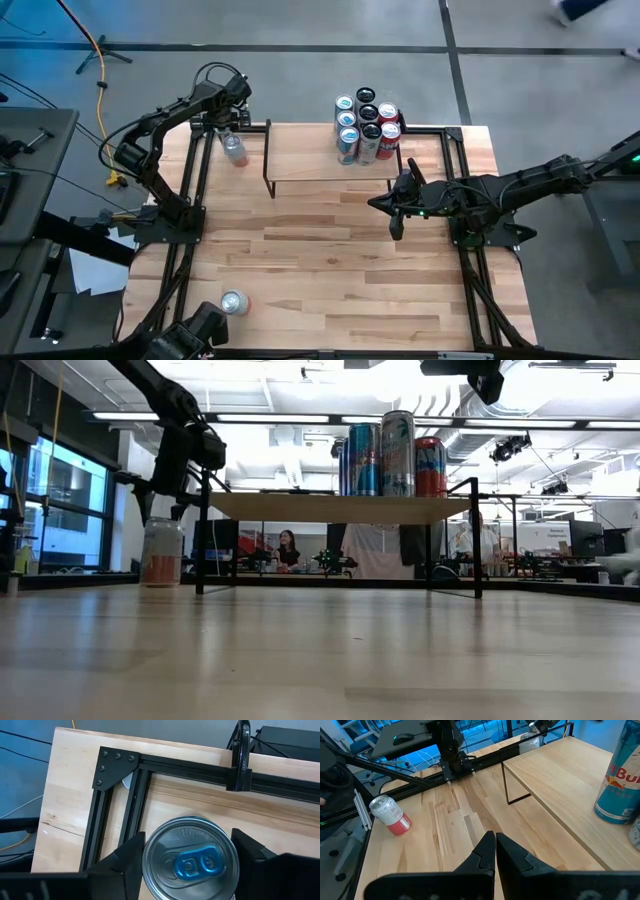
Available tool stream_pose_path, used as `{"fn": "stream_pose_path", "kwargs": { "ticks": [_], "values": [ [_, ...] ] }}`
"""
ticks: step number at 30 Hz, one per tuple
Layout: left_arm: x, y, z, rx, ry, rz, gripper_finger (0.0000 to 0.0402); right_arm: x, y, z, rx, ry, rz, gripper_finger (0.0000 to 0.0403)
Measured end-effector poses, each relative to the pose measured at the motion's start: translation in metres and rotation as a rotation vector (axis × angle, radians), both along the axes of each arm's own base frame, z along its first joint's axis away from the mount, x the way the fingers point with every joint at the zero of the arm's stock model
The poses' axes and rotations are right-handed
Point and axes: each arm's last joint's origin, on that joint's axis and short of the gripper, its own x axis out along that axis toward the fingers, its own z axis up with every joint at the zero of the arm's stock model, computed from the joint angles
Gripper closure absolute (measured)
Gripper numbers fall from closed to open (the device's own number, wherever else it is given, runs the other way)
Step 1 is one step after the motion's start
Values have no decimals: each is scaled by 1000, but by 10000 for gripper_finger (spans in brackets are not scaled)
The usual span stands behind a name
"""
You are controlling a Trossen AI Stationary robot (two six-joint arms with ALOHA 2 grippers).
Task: Place canned beverage on shelf
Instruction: Put the blue soda can on the shelf aligned with the blue soda can
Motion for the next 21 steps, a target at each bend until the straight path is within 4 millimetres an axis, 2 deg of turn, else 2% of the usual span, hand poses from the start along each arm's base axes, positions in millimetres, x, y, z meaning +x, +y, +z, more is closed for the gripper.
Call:
{"fn": "stream_pose_path", "kwargs": {
  "ticks": [11, 15, 21],
  "values": [
    [-1, -2, 6, 2, -29, -25, 233, 0, 0, 0, 15, -3, -7, 402],
    [-2, -4, 22, 45, -43, -63, 233, 0, 0, 0, 15, -3, -7, 402],
    [-9, -13, 58, 168, -52, -77, 233, 0, 0, 0, 15, -3, -7, 402]
  ]
}}
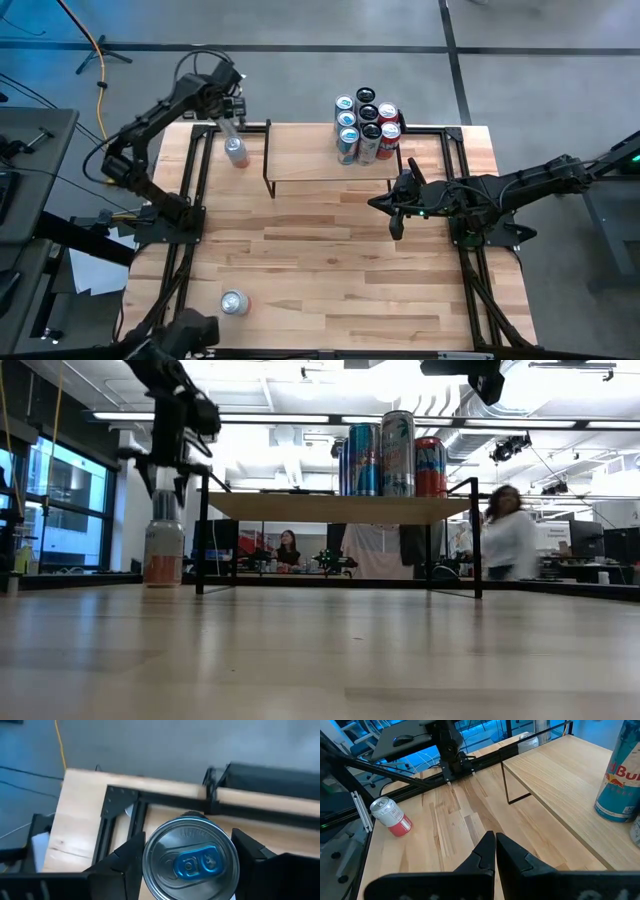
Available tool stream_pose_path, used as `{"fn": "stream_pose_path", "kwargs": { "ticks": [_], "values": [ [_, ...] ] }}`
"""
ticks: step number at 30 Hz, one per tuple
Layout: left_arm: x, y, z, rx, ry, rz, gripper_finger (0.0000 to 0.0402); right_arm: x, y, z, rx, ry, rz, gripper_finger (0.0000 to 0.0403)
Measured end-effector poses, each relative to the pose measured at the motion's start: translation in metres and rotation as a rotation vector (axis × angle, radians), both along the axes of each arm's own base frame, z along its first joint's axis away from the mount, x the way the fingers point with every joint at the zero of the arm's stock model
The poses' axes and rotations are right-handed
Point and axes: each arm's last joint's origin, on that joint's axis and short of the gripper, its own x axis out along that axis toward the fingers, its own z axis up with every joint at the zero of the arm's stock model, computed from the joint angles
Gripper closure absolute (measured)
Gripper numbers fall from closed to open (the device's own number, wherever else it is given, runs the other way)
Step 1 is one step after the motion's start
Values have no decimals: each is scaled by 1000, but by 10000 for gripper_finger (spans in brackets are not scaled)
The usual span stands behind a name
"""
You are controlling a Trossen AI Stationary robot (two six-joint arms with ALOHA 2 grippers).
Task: Place canned beverage on shelf
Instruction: Put the blue soda can on the shelf aligned with the blue soda can
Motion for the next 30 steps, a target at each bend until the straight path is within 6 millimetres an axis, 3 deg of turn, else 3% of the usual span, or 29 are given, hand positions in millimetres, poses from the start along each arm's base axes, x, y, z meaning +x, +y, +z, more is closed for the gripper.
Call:
{"fn": "stream_pose_path", "kwargs": {
  "ticks": [8, 16, 30],
  "values": [
    [-7, -21, 50, 156, -82, -40, 233, 0, 0, 0, 2, -1, -1, 402],
    [-7, -55, 98, 307, -177, -138, 233, 2, 0, 4, 12, -48, -1, 402],
    [15, -128, 183, 558, -424, -477, 233, 6, 3, 19, 57, -203, 31, 402]
  ]
}}
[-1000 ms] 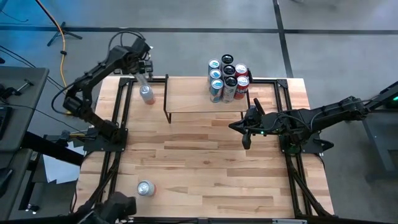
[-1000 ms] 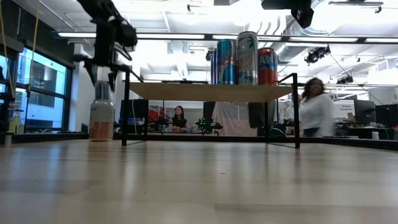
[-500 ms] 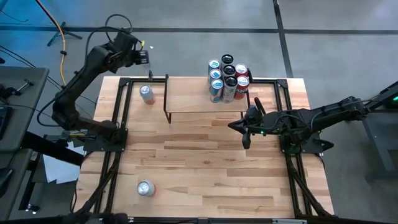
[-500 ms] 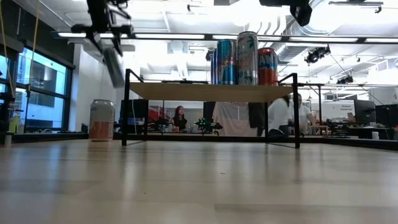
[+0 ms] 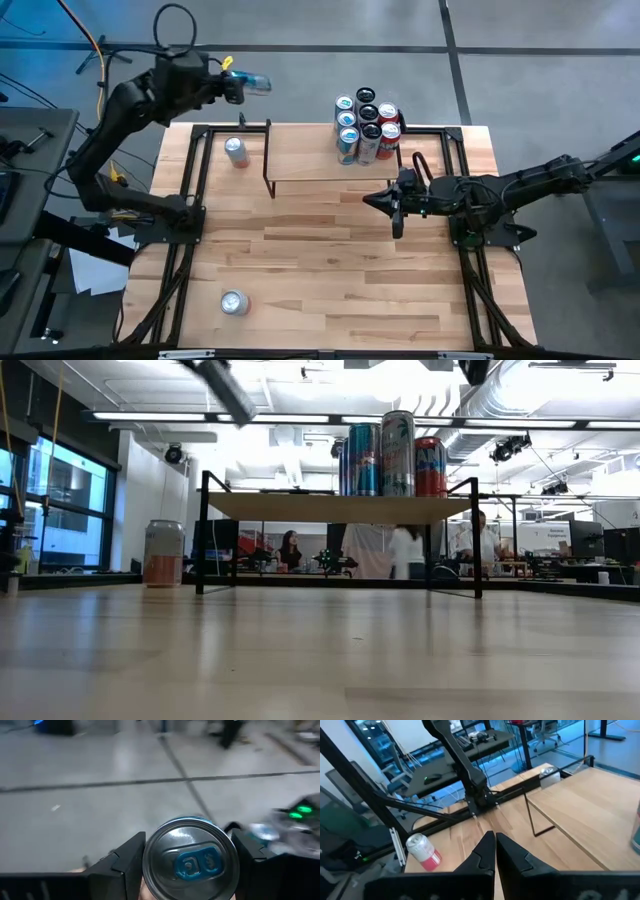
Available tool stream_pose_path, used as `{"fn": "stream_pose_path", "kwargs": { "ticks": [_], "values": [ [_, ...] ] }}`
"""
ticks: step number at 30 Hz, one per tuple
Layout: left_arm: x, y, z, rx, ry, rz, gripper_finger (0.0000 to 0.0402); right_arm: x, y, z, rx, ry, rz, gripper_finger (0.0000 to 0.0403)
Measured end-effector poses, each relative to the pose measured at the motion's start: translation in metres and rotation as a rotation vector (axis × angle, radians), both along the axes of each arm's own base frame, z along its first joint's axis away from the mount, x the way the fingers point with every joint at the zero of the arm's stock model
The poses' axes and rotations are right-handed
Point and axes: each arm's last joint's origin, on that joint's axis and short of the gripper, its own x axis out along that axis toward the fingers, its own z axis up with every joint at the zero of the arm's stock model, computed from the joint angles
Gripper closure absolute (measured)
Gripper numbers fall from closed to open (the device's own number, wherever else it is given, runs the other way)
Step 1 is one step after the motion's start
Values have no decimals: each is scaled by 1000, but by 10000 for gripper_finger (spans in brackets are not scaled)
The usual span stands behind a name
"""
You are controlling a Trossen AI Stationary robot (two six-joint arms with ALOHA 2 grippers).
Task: Place canned beverage on shelf
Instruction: Put the blue soda can on the shelf aligned with the blue soda can
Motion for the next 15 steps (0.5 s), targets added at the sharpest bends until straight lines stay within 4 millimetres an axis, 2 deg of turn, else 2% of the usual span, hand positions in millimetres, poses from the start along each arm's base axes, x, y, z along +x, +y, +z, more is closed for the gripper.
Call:
{"fn": "stream_pose_path", "kwargs": {
  "ticks": [8, 15],
  "values": [
    [25, -40, 46, 117, -70, -286, 233, 1, 0, 5, -64, -45, 12, 402],
    [70, -71, 58, 181, 3, -528, 233, 1, 0, 7, -66, -60, 12, 402]
  ]
}}
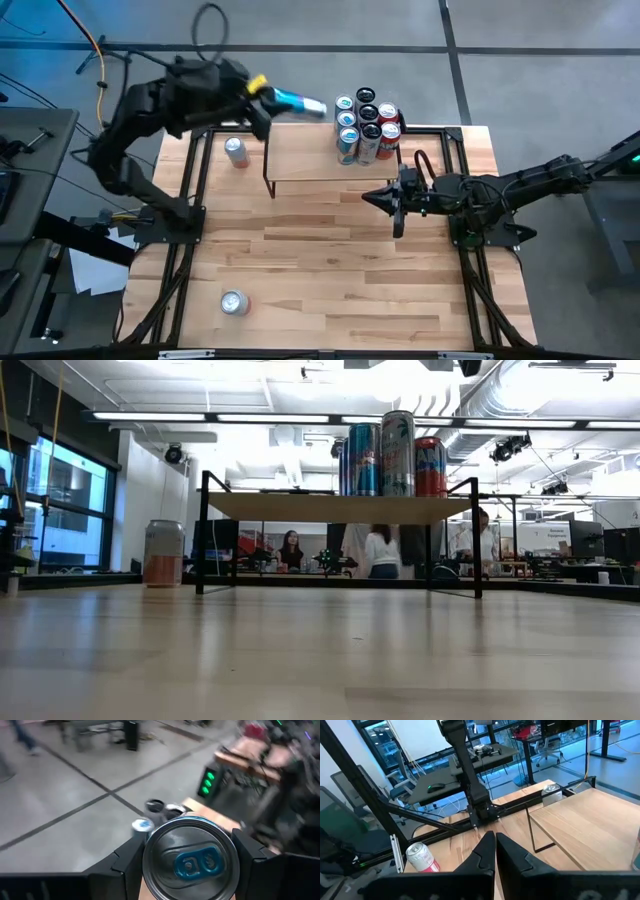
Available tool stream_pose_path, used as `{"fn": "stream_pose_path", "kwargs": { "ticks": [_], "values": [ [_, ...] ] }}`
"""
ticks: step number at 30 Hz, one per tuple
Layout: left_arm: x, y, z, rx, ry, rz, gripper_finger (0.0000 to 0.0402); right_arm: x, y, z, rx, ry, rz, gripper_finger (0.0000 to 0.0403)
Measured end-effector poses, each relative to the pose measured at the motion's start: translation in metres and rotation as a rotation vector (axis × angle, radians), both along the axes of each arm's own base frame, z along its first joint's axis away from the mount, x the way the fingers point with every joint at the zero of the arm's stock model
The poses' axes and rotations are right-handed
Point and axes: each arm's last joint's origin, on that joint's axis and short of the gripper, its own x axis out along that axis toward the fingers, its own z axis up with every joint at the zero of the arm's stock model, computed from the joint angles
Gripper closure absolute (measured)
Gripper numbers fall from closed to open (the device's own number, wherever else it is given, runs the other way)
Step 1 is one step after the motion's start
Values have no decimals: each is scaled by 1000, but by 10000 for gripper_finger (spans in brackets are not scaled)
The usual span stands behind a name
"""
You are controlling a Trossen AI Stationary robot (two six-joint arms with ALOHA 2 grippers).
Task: Place canned beverage on shelf
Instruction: Put the blue soda can on the shelf aligned with the blue soda can
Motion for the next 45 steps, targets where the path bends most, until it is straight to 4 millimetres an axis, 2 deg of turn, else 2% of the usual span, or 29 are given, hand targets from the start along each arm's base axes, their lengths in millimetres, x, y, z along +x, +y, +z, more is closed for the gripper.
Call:
{"fn": "stream_pose_path", "kwargs": {
  "ticks": [5, 13, 16, 21, 25, 29, 36, 40, 45],
  "values": [
    [22, -18, -7, 22, 156, -111, 233, 1, 0, 4, 0, -44, 2, 402],
    [30, -31, -36, -45, 455, -227, 233, 4, 3, 24, -96, -224, 63, 402],
    [36, -30, -47, -57, 548, -242, 233, 13, 5, 35, -128, -218, 63, 402],
    [49, -23, -57, -15, 624, -194, 233, 41, 7, 49, -246, -58, 45, 392],
    [65, -17, -68, 21, 702, -207, 233, 66, 3, 51, -282, 89, 30, 351],
    [77, -11, -78, 41, 757, -213, 233, 84, -2, 41, -263, 233, 6, 277],
    [77, -17, -78, 38, 760, -271, 233, 98, -4, 18, -227, 335, -29, 155],
    [72, -23, -73, 51, 749, -310, 233, 100, -5, 20, -254, 311, -91, 117],
    [72, -27, -73, 43, 745, -344, 233, 101, -8, 22, -261, 293, -129, 97]
  ]
}}
